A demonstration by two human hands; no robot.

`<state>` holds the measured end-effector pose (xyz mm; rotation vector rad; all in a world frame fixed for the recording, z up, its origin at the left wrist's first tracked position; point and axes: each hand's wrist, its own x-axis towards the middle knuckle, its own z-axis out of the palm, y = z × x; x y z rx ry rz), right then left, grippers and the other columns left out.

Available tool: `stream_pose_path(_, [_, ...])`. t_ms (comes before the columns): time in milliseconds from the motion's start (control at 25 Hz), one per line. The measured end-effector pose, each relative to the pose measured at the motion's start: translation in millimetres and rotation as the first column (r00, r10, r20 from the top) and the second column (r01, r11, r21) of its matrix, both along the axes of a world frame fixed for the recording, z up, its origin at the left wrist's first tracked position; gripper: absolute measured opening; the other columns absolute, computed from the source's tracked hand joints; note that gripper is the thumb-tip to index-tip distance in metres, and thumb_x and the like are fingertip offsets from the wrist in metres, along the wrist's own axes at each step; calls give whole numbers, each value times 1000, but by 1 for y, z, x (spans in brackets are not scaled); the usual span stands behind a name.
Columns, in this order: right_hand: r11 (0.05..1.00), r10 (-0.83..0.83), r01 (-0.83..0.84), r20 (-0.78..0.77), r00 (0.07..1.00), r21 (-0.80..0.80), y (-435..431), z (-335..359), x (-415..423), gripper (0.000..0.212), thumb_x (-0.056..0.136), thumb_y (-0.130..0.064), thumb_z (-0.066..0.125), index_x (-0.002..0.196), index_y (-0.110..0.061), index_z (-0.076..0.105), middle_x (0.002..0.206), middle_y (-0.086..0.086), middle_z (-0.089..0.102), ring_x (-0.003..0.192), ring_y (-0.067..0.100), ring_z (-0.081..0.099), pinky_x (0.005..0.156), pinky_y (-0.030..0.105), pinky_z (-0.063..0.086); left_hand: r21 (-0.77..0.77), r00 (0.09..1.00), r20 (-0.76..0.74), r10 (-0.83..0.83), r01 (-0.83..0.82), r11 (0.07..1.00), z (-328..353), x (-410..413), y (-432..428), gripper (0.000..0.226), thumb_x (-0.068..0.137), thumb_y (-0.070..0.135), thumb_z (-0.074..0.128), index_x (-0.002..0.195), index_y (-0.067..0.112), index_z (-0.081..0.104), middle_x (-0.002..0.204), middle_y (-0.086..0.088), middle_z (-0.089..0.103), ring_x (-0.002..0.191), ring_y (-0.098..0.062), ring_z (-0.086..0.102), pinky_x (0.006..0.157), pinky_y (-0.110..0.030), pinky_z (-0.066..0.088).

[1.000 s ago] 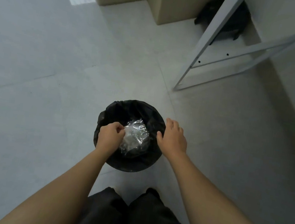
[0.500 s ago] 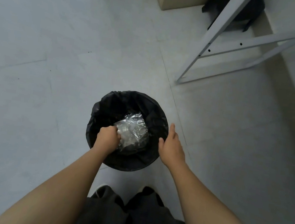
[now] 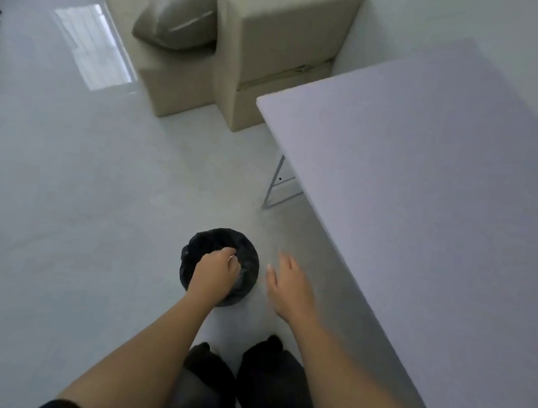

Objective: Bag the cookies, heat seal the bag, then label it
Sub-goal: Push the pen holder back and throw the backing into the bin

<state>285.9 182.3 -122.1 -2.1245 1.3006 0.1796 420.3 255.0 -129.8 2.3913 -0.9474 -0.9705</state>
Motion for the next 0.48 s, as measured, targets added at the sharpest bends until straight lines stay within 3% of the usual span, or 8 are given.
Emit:
stream_pose_path(120, [976,-155,160,45,987,-151,5,66,-48,42,98,-31,37,131,-7,42,134,14,49,120,31,46,97,39,37,-146,995,-21,-97,93,985,72,-42,-13,38,98,20,38,131,7,50,127,-13,60,118,-30,53,98,-36,41])
stream_pose_path(240, [891,-344,349,68,936,-291,-3,92,-105,45,98,-32,35,135,-6,40,139,13,46,125,29,43,102,38,34,-243,934,38,-356,354,903,101,-89,-49,38,98,16,36,132,4,45,131,-19,53,121,-35,49,98,-41,39])
stream_pose_path(360, [742,-578,572,99,810,-351,-7,106,-181,49,98,-35,34,137,-7,37,143,12,42,129,28,39,107,39,30,-208,785,84,-614,616,760,121,-163,-89,48,100,21,33,145,4,26,153,-15,30,138,-30,31,112,-37,26])
stream_pose_path(480, [552,-754,737,144,641,-391,-13,114,-267,51,97,-38,34,138,-6,35,144,12,41,131,27,38,108,39,28,-182,629,142,-764,775,604,137,-255,-126,54,101,30,29,148,8,18,156,-11,22,142,-27,24,115,-38,21])
